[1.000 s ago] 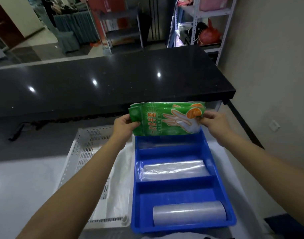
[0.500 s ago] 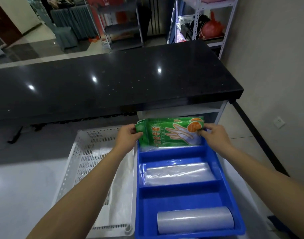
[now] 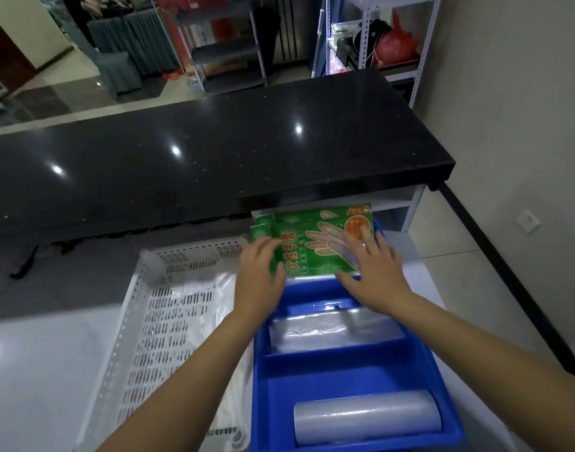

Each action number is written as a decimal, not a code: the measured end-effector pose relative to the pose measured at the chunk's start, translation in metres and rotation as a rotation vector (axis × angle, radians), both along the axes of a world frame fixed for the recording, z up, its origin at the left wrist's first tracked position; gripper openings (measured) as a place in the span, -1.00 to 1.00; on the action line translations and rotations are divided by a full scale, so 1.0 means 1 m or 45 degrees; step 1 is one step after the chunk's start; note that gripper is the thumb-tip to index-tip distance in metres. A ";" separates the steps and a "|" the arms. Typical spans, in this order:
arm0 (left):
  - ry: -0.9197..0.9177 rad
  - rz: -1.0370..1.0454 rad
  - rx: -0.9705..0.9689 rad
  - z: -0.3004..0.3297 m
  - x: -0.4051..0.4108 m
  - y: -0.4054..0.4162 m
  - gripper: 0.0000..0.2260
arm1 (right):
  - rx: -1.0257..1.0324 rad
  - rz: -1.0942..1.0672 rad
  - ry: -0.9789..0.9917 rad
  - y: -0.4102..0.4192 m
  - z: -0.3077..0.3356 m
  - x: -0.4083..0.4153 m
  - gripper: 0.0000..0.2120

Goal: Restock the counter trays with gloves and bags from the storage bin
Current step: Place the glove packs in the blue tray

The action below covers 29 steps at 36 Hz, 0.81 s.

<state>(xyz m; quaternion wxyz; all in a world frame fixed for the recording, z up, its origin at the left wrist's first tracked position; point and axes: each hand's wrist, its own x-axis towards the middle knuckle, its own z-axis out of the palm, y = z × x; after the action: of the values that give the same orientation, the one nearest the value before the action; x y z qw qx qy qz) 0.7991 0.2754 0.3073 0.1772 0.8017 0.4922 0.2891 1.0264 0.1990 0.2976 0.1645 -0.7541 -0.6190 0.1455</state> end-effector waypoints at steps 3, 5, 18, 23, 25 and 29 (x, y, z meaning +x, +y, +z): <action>0.431 -0.148 -0.106 -0.004 0.016 0.000 -0.42 | -0.088 0.009 -0.156 0.008 -0.009 0.003 -0.21; 0.603 -0.178 -0.204 -0.010 0.024 0.001 -0.36 | -0.101 0.022 -0.220 0.012 -0.012 0.005 -0.22; 0.572 -0.185 -0.302 -0.007 0.024 -0.002 -0.36 | -0.067 0.057 -0.126 0.001 -0.008 0.025 -0.26; 0.270 -0.112 -0.412 0.015 0.012 -0.028 -0.32 | -0.058 0.026 -0.009 -0.030 0.003 0.018 -0.31; 0.130 -0.060 -0.490 0.023 0.001 -0.048 -0.31 | -0.067 0.039 0.018 -0.045 0.010 0.009 -0.33; 0.143 -0.003 -0.410 0.031 -0.031 -0.099 -0.31 | -0.084 0.122 0.037 -0.069 0.030 -0.020 -0.33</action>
<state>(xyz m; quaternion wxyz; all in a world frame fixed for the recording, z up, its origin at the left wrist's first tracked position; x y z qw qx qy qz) 0.7682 0.1762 0.3384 0.2761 0.7784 0.5403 0.1610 1.0062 0.1296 0.3276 0.1411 -0.7264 -0.6468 0.1844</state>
